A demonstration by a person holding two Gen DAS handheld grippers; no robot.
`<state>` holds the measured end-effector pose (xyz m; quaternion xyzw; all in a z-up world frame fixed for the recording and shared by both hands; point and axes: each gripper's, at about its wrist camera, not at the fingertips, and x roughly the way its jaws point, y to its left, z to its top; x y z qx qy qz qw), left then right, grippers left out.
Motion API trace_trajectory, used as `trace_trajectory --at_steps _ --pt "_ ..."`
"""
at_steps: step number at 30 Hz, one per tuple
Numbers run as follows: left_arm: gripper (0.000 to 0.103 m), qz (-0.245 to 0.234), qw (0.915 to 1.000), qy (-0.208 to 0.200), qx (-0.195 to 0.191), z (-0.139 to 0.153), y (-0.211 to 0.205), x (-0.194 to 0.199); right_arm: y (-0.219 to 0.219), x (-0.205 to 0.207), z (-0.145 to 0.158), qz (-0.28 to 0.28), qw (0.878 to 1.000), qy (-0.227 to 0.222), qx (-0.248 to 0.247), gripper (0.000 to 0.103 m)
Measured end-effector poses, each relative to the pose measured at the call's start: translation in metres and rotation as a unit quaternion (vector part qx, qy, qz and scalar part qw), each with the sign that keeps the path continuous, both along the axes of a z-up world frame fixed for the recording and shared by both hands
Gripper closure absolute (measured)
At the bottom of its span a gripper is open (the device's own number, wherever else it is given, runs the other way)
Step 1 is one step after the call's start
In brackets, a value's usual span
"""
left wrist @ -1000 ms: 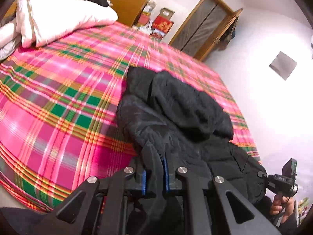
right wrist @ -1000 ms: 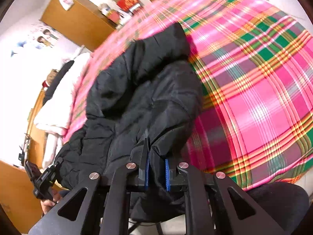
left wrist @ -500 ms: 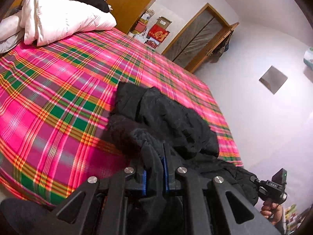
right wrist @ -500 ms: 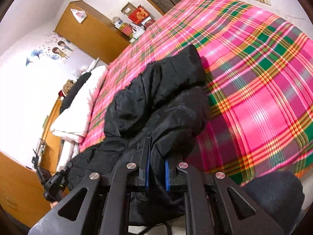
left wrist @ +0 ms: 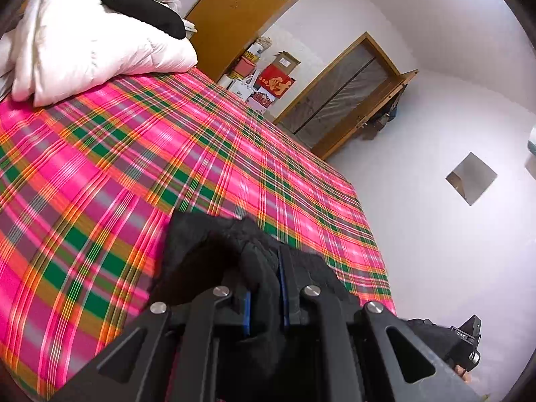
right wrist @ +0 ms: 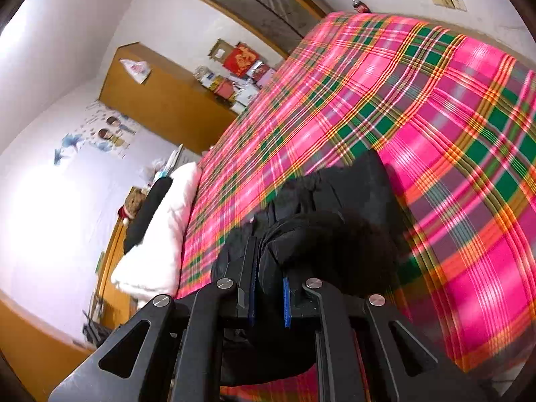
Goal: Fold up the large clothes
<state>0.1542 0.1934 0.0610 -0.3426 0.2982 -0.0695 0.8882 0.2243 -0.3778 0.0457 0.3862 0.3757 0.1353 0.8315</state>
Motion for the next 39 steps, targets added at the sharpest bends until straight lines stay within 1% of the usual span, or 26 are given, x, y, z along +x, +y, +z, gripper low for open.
trace_trajectory --at_steps 3,6,8,10,12,14,16,18,19,20,21,22,23,24,25,26,27,29,30,31,32,33,36,37,38,39 --pt "0.09 0.004 0.9999 0.013 0.007 -0.006 -0.001 0.044 -0.001 0.05 -0.012 -0.014 0.999 0.034 0.008 0.092" --pt "0.09 0.01 0.9989 0.042 0.016 -0.025 -0.003 0.089 0.002 0.095 -0.032 -0.021 0.997 0.071 0.007 0.091" --pt "0.09 0.014 0.9976 0.065 0.02 -0.044 -0.004 0.117 0.005 0.122 -0.049 -0.02 0.996 0.092 0.0 0.09" --pt "0.09 0.017 0.9954 0.091 0.025 -0.069 -0.005 0.143 0.007 0.146 -0.072 -0.018 0.994 0.112 0.005 0.086" --pt "0.089 0.015 0.993 0.114 0.026 -0.094 -0.006 0.162 0.006 0.166 -0.1 -0.02 0.991 0.13 0.023 0.081" --pt "0.087 0.013 0.9908 0.134 0.018 -0.117 -0.008 0.177 0.004 0.174 -0.118 -0.021 0.99 0.136 0.041 0.076" --pt "0.084 0.013 0.99 0.141 0.007 -0.13 -0.009 0.185 0.002 0.176 -0.127 -0.022 0.99 0.127 0.054 0.072" --pt "0.084 0.012 0.99 0.14 0.003 -0.135 -0.009 0.19 -0.001 0.174 -0.125 -0.015 0.992 0.114 0.06 0.069" --pt "0.083 0.009 0.99 0.141 0.001 -0.135 -0.009 0.192 -0.003 0.172 -0.121 -0.013 0.992 0.107 0.064 0.064" --pt "0.083 0.007 0.99 0.141 -0.001 -0.134 -0.008 0.193 -0.006 0.169 -0.113 -0.011 0.993 0.09 0.072 0.057" --pt "0.083 0.003 0.9903 0.139 -0.002 -0.133 -0.009 0.194 -0.009 0.164 -0.103 -0.011 0.995 0.067 0.078 0.039" --pt "0.082 0.0 0.9904 0.138 -0.001 -0.131 -0.009 0.194 -0.01 0.16 -0.095 -0.011 0.995 0.051 0.081 0.03" --pt "0.081 -0.001 0.9906 0.136 0.002 -0.129 -0.009 0.194 -0.015 0.151 -0.081 -0.016 0.996 0.025 0.079 0.03" --pt "0.081 -0.002 0.9909 0.135 0.007 -0.127 -0.01 0.194 -0.016 0.144 -0.071 -0.024 0.998 0.009 0.066 0.029" --pt "0.079 -0.004 0.9912 0.132 0.008 -0.126 -0.011 0.194 -0.016 0.131 -0.057 -0.036 0.998 -0.021 0.039 0.029" --pt "0.076 -0.005 0.9914 0.131 0.008 -0.124 -0.011 0.194 -0.014 0.123 -0.051 -0.041 0.998 -0.038 0.022 0.029" --pt "0.073 -0.005 0.9917 0.128 0.006 -0.124 -0.012 0.194 -0.005 0.109 -0.041 -0.037 0.997 -0.06 -0.014 0.028" --pt "0.064 -0.005 0.9924 0.123 -0.001 -0.12 -0.011 0.194 0.019 0.097 -0.036 -0.005 0.994 -0.075 -0.082 0.028" --pt "0.061 -0.005 0.9929 0.119 -0.004 -0.118 -0.011 0.192 0.032 0.096 -0.038 0.016 0.99 -0.073 -0.118 0.028" --pt "0.056 -0.006 0.9936 0.113 -0.004 -0.114 -0.011 0.191 0.048 0.099 -0.046 0.042 0.984 -0.059 -0.161 0.028" --pt "0.053 -0.006 0.9943 0.106 -0.002 -0.109 -0.01 0.189 0.065 0.106 -0.059 0.068 0.975 -0.031 -0.207 0.028" --pt "0.051 -0.007 0.995 0.1 0.002 -0.103 -0.01 0.187 0.074 0.114 -0.073 0.085 0.969 -0.01 -0.23 0.028" --pt "0.047 -0.013 0.9967 0.079 0.016 -0.082 -0.008 0.177 0.08 0.129 -0.103 0.095 0.956 0.026 -0.275 0.028" --pt "0.046 -0.013 0.9971 0.072 0.023 -0.075 -0.007 0.174 0.081 0.132 -0.106 0.094 0.955 0.027 -0.281 0.028" --pt "0.043 -0.009 0.9973 0.064 0.035 -0.068 -0.006 0.17 0.081 0.134 -0.108 0.094 0.954 0.024 -0.283 0.028" --pt "0.041 0.004 0.9971 0.049 0.059 -0.058 -0.005 0.164 0.082 0.136 -0.109 0.092 0.953 0.024 -0.287 0.027"
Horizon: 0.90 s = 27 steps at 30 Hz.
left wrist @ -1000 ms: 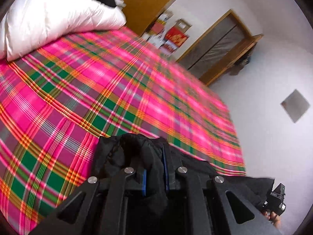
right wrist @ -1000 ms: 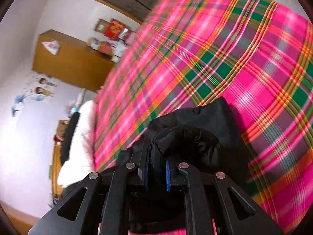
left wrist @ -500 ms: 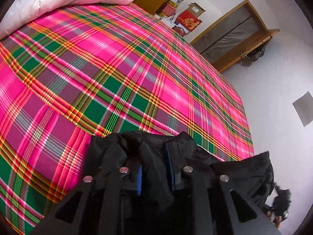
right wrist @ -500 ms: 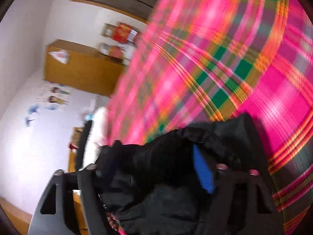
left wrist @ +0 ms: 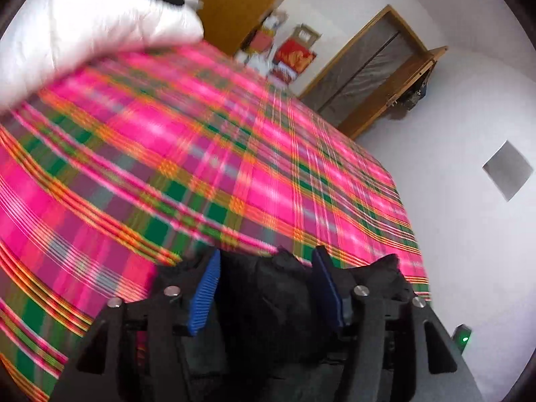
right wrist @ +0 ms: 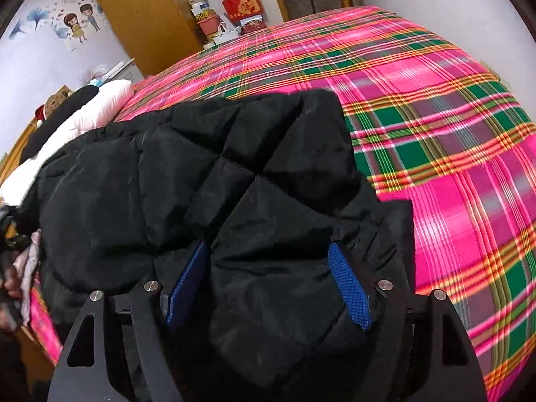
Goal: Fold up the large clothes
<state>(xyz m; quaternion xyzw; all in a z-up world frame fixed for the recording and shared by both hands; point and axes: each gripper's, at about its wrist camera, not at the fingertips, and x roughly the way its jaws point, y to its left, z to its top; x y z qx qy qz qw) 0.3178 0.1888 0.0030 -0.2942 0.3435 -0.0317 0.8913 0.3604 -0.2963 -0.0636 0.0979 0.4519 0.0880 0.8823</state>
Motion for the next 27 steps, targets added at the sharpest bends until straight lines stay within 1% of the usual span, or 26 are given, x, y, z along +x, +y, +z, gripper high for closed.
trace_trajectory --at_steps 2,4,5,6,8,9,11,13,14,15,17,19,22,25,27 --pt "0.04 0.022 0.9993 -0.02 0.024 0.013 0.005 -0.008 0.001 0.004 -0.002 0.004 1.0 0.002 -0.008 0.027" --pt "0.04 0.031 0.999 -0.023 0.021 0.019 0.008 -0.014 0.003 0.008 -0.001 0.005 1.0 0.006 -0.017 0.027" --pt "0.04 0.023 0.9992 -0.029 0.016 0.02 0.003 -0.018 0.003 0.008 0.0 0.005 1.0 0.007 -0.02 0.027" --pt "0.04 0.003 0.9993 -0.03 0.02 0.02 -0.007 -0.02 0.002 0.009 0.0 0.003 1.0 0.008 -0.021 0.027" --pt "0.04 -0.048 0.9974 -0.024 0.048 0.016 -0.034 -0.021 0.005 0.003 0.008 -0.006 1.0 0.003 -0.03 0.027" --pt "0.04 -0.079 0.9944 -0.019 0.068 0.01 -0.052 -0.021 0.009 -0.001 0.015 -0.01 0.999 -0.005 -0.033 0.027" --pt "0.04 -0.126 0.9875 -0.008 0.094 -0.006 -0.082 -0.019 0.01 -0.016 0.023 -0.013 0.999 -0.033 -0.036 0.027" --pt "0.04 -0.156 0.9804 0.01 0.12 -0.028 -0.105 -0.013 0.01 -0.025 0.023 -0.01 0.998 -0.05 -0.04 0.027" --pt "0.04 -0.161 0.9777 0.024 0.133 -0.041 -0.112 -0.009 0.01 -0.023 0.018 -0.008 0.998 -0.044 -0.049 0.027" --pt "0.04 -0.161 0.9757 0.037 0.144 -0.054 -0.115 -0.002 0.01 -0.018 0.009 -0.006 0.998 -0.03 -0.058 0.027" --pt "0.041 -0.154 0.9756 0.035 0.152 -0.07 -0.116 0.007 0.006 -0.005 -0.007 -0.007 0.998 -0.01 -0.068 0.027" --pt "0.043 -0.144 0.9759 0.033 0.161 -0.075 -0.117 0.013 0.004 0.007 -0.015 -0.011 0.997 -0.003 -0.079 0.027" --pt "0.043 -0.136 0.9746 0.031 0.175 -0.082 -0.121 0.021 -0.001 0.017 -0.029 -0.016 0.997 0.006 -0.071 0.027" --pt "0.043 -0.133 0.9762 0.04 0.167 -0.087 -0.122 0.029 -0.003 0.021 -0.031 -0.017 0.998 0.013 -0.066 0.027" --pt "0.044 -0.136 0.9745 0.051 0.171 -0.081 -0.122 0.031 -0.005 0.017 -0.022 -0.018 0.998 0.011 -0.067 0.027"
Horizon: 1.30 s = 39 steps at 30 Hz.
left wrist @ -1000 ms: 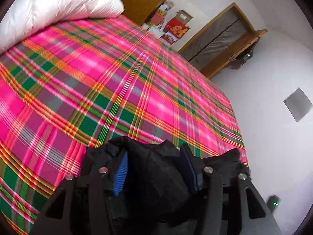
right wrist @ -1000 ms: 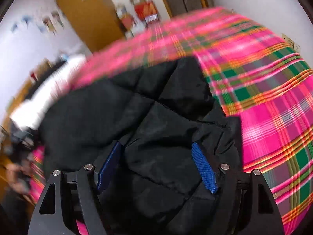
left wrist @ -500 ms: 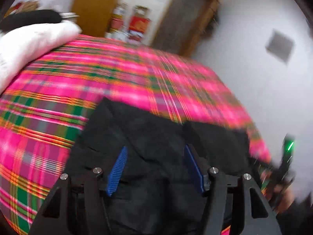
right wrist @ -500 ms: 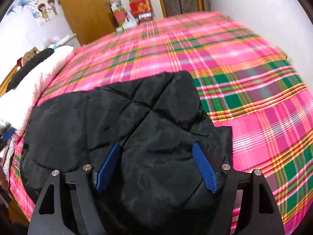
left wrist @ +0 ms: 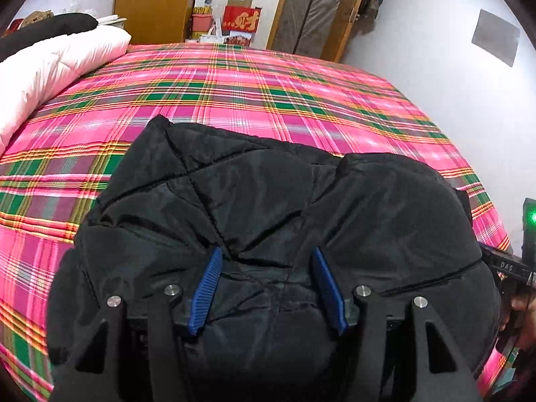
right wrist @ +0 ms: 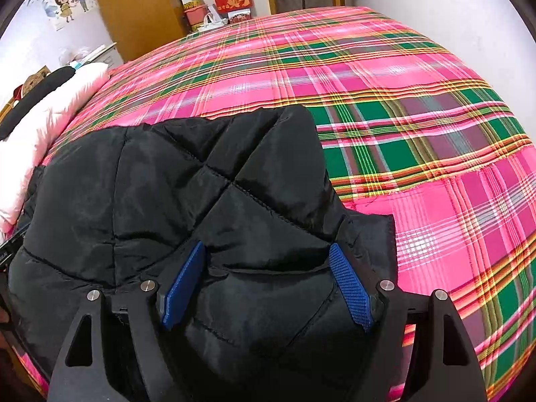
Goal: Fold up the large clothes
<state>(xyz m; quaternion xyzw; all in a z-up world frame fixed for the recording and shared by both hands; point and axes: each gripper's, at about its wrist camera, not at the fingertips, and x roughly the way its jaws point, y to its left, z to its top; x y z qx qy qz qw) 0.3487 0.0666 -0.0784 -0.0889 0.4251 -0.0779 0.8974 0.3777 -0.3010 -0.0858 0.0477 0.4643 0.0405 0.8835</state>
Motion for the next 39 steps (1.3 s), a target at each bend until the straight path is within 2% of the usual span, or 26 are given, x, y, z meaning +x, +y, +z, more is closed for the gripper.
trace_trajectory --at_steps 2,6,8,9,10,11,13,14,16,18,19,20,21,22,24,27,29,31,32,35,39 --pt "0.044 0.001 1.0 -0.003 0.001 0.014 0.007 -0.008 -0.006 -0.015 0.016 0.0 1.0 -0.017 0.009 0.027" --pt "0.044 0.035 0.9984 -0.045 -0.007 0.037 0.043 -0.041 -0.03 -0.054 0.033 -0.018 0.998 -0.053 0.036 0.026" --pt "0.043 0.07 0.9968 -0.038 -0.004 0.032 0.07 -0.05 -0.044 -0.063 0.023 -0.031 0.998 -0.03 0.056 0.026" --pt "0.043 0.091 0.9956 -0.021 -0.009 0.024 0.086 -0.051 -0.049 -0.063 0.015 -0.035 0.997 -0.016 0.066 0.026" --pt "0.043 0.107 0.994 0.003 -0.021 0.013 0.1 -0.048 -0.054 -0.062 0.007 -0.038 0.996 -0.004 0.083 0.025" --pt "0.038 0.114 0.9925 0.021 -0.038 0.003 0.11 -0.048 -0.057 -0.061 0.003 -0.039 0.994 0.005 0.099 0.025" --pt "0.032 0.113 0.9876 0.046 -0.098 -0.019 0.126 -0.045 -0.063 -0.054 -0.014 -0.042 0.988 0.034 0.143 0.022" --pt "0.028 0.112 0.9853 0.054 -0.117 -0.028 0.13 -0.042 -0.064 -0.052 -0.019 -0.042 0.988 0.038 0.146 0.018" --pt "0.022 0.109 0.9827 0.059 -0.138 -0.04 0.133 -0.035 -0.072 -0.047 -0.032 -0.051 0.983 0.055 0.169 0.004" --pt "0.014 0.108 0.9786 0.069 -0.161 -0.054 0.136 -0.029 -0.084 -0.042 -0.05 -0.058 0.968 0.081 0.232 0.003" --pt "0.012 0.106 0.9737 0.077 -0.186 -0.062 0.14 -0.025 -0.086 -0.041 -0.053 -0.055 0.966 0.083 0.239 0.003" --pt "0.009 0.105 0.97 0.083 -0.203 -0.07 0.143 -0.024 -0.082 -0.04 -0.05 -0.049 0.969 0.082 0.227 0.003" --pt "0.008 0.106 0.9665 0.089 -0.216 -0.076 0.141 -0.024 -0.077 -0.038 -0.047 -0.04 0.972 0.081 0.216 0.006" --pt "0.008 0.103 0.9649 0.089 -0.225 -0.081 0.141 -0.024 -0.074 -0.038 -0.046 -0.03 0.972 0.079 0.22 0.024" --pt "0.008 0.088 0.9721 0.082 -0.201 -0.08 0.131 -0.024 -0.067 -0.038 -0.043 -0.024 0.973 0.079 0.217 0.035" --pt "0.019 0.059 0.9777 0.094 -0.178 -0.077 0.115 -0.023 -0.062 -0.038 -0.04 -0.021 0.972 0.087 0.216 0.05" --pt "0.042 0.05 0.9783 0.094 -0.178 -0.072 0.11 -0.026 -0.062 -0.041 -0.035 -0.018 0.97 0.094 0.222 0.06" --pt "0.055 0.043 0.9809 0.092 -0.166 -0.065 0.106 -0.034 -0.064 -0.043 -0.029 -0.012 0.971 0.101 0.218 0.07" --pt "0.061 0.039 0.9818 0.094 -0.16 -0.061 0.104 -0.038 -0.065 -0.047 -0.025 -0.01 0.97 0.106 0.218 0.072" --pt "0.068 0.024 0.9811 0.108 -0.159 -0.048 0.106 -0.06 -0.072 -0.064 -0.012 -0.005 0.969 0.118 0.218 0.077" --pt "0.069 -0.001 0.9781 0.144 -0.151 -0.034 0.102 -0.112 -0.082 -0.103 0.001 0.01 0.968 0.143 0.204 0.077"
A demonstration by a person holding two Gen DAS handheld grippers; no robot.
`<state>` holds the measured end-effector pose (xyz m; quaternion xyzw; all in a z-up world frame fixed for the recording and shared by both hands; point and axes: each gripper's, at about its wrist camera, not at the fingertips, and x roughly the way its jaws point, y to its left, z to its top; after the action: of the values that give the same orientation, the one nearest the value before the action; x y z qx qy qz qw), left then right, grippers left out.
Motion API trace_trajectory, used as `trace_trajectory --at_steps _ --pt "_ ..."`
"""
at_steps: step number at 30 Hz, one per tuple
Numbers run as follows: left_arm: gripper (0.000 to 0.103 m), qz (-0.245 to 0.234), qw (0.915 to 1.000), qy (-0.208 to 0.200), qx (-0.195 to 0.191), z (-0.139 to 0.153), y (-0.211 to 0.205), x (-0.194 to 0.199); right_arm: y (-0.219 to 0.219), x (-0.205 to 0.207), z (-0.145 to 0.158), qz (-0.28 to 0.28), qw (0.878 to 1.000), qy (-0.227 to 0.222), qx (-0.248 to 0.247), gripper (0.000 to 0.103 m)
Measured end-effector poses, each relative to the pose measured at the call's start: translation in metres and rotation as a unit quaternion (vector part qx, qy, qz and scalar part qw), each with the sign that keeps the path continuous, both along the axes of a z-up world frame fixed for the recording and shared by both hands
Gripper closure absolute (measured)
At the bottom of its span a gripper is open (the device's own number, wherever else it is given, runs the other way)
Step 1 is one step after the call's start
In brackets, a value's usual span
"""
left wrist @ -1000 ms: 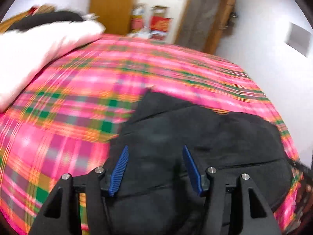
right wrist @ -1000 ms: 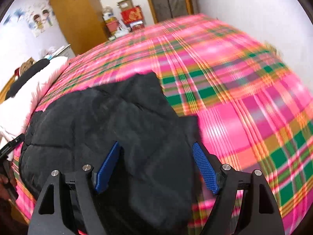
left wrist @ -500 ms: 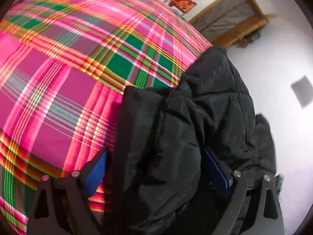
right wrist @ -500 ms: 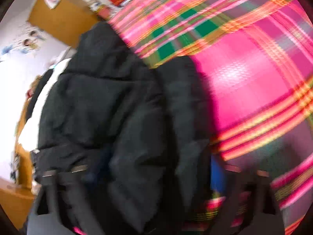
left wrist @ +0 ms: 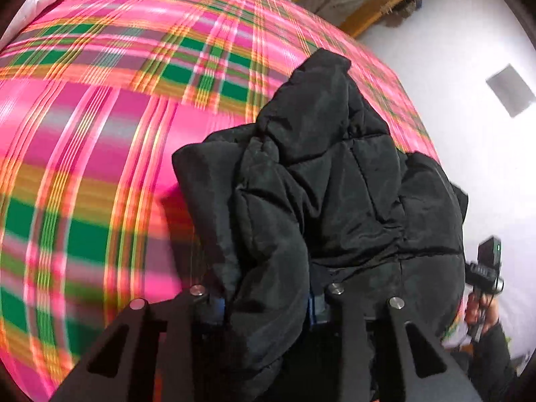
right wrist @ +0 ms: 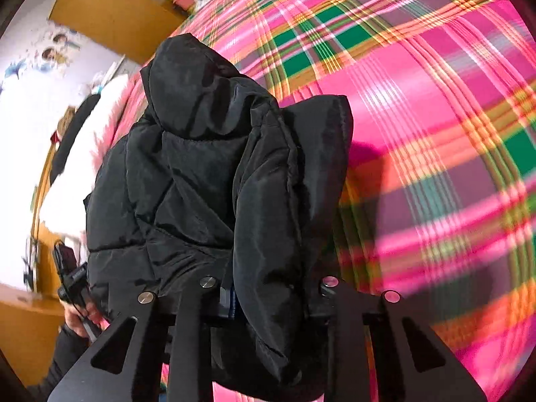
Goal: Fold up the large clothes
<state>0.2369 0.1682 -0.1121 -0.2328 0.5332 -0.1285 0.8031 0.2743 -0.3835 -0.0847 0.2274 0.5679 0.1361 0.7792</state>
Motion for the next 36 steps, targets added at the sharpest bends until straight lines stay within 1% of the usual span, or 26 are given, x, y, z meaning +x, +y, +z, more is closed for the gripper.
trace_trajectory --at_steps 2,3,5,6,7,8,10,12,13,15,16,17,19,21,22,23,24,25,26,27,28,29,30,31,34,36 --pt "0.068 -0.013 0.9998 0.014 0.0 0.004 -0.004 -0.027 -0.006 -0.022 0.002 0.008 1.0 0.01 -0.002 0.077" --pt "0.068 -0.02 0.9996 0.019 -0.001 0.004 -0.006 -0.043 -0.01 -0.034 0.0 0.009 1.0 0.02 -0.002 0.073" --pt "0.06 -0.014 0.999 0.042 -0.008 -0.001 -0.004 -0.054 -0.015 -0.043 -0.012 0.004 0.999 0.037 -0.011 0.057" --pt "0.059 -0.007 0.9992 0.039 -0.005 0.002 -0.003 -0.055 -0.022 -0.044 -0.015 -0.012 0.999 0.05 -0.005 0.049" --pt "0.056 -0.002 0.9995 0.03 0.011 0.007 -0.004 -0.055 -0.023 -0.043 -0.013 -0.021 0.999 0.046 -0.007 0.045" --pt "0.056 0.007 0.9993 0.023 0.028 0.014 -0.006 -0.06 -0.023 -0.044 -0.005 -0.027 0.999 0.033 -0.019 0.045" --pt "0.056 0.03 0.9983 0.007 0.051 0.029 -0.007 -0.068 -0.014 -0.047 0.024 -0.027 0.997 -0.005 -0.071 0.045" --pt "0.055 0.062 0.9955 -0.021 0.068 0.043 -0.005 -0.077 -0.004 -0.053 0.055 -0.034 0.99 -0.061 -0.124 0.045" --pt "0.055 0.081 0.9925 -0.041 0.082 0.053 -0.005 -0.084 0.001 -0.061 0.066 -0.035 0.987 -0.083 -0.135 0.045" --pt "0.056 0.111 0.9843 -0.072 0.117 0.07 -0.007 -0.093 0.023 -0.065 0.094 -0.027 0.976 -0.145 -0.159 0.045" --pt "0.056 0.114 0.9819 -0.087 0.124 0.079 -0.009 -0.093 0.038 -0.066 0.099 -0.014 0.973 -0.164 -0.164 0.045" --pt "0.056 0.104 0.9819 -0.106 0.117 0.088 -0.018 -0.09 0.047 -0.059 0.1 0.0 0.971 -0.171 -0.166 0.045" --pt "0.056 0.057 0.9833 -0.135 0.108 0.097 -0.047 -0.063 0.084 -0.047 0.089 0.052 0.968 -0.18 -0.17 0.045" --pt "0.055 -0.014 0.9801 -0.16 0.116 0.099 -0.087 -0.041 0.106 -0.032 0.068 0.079 0.968 -0.175 -0.161 0.045" --pt "0.053 -0.043 0.9757 -0.169 0.133 0.094 -0.106 -0.029 0.111 -0.025 0.061 0.08 0.969 -0.168 -0.16 0.045" --pt "0.054 -0.056 0.9703 -0.164 0.169 0.083 -0.12 -0.013 0.113 -0.014 0.049 0.078 0.969 -0.16 -0.17 0.045" --pt "0.054 -0.059 0.966 -0.149 0.202 0.07 -0.127 -0.001 0.112 0.001 0.032 0.072 0.968 -0.148 -0.19 0.045" --pt "0.054 -0.054 0.9635 -0.124 0.231 0.047 -0.125 0.016 0.108 0.009 0.019 0.067 0.969 -0.137 -0.195 0.045" --pt "0.053 -0.04 0.9696 -0.104 0.218 0.031 -0.115 0.027 0.102 0.014 0.012 0.059 0.971 -0.127 -0.191 0.045" --pt "0.054 -0.018 0.9793 -0.092 0.179 0.021 -0.1 0.034 0.091 0.023 0.001 0.04 0.977 -0.112 -0.176 0.046" --pt "0.057 0.003 0.9823 -0.09 0.164 0.016 -0.088 0.034 0.089 0.026 -0.001 0.031 0.977 -0.106 -0.18 0.047" --pt "0.064 0.013 0.9822 -0.091 0.164 0.013 -0.083 0.034 0.086 0.028 -0.005 0.025 0.974 -0.107 -0.196 0.047" --pt "0.065 0.016 0.9821 -0.093 0.163 0.008 -0.081 0.034 0.087 0.029 -0.011 0.027 0.972 -0.111 -0.208 0.047" --pt "0.065 0.019 0.982 -0.097 0.161 0.003 -0.08 0.033 0.085 0.03 -0.017 0.022 0.974 -0.108 -0.199 0.047" --pt "0.065 0.024 0.9753 -0.115 0.188 -0.005 -0.088 0.027 0.08 0.031 -0.025 0.014 0.977 -0.108 -0.184 0.048" --pt "0.065 0.024 0.9712 -0.115 0.207 -0.005 -0.095 0.026 0.082 0.032 -0.025 0.014 0.977 -0.104 -0.187 0.048"
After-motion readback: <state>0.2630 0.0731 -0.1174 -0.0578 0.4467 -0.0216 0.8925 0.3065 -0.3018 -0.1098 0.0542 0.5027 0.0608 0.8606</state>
